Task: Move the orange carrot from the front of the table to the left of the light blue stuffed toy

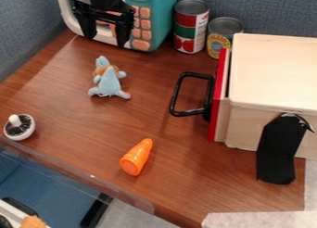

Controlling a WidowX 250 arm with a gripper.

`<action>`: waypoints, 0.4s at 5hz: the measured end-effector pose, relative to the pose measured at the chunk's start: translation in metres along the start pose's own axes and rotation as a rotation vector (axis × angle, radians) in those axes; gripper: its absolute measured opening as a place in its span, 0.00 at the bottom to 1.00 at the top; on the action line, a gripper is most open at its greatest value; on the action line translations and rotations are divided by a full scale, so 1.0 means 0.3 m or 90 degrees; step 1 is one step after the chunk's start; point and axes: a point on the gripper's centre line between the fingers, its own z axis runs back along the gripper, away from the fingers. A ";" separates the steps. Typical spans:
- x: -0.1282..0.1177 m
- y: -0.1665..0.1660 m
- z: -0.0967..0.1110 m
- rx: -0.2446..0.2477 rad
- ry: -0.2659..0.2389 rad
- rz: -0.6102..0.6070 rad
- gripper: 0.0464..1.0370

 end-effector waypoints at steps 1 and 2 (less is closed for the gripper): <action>-0.022 -0.011 -0.045 -0.006 0.026 -0.002 0.96; -0.137 -0.089 -0.053 -0.019 0.045 -0.041 0.96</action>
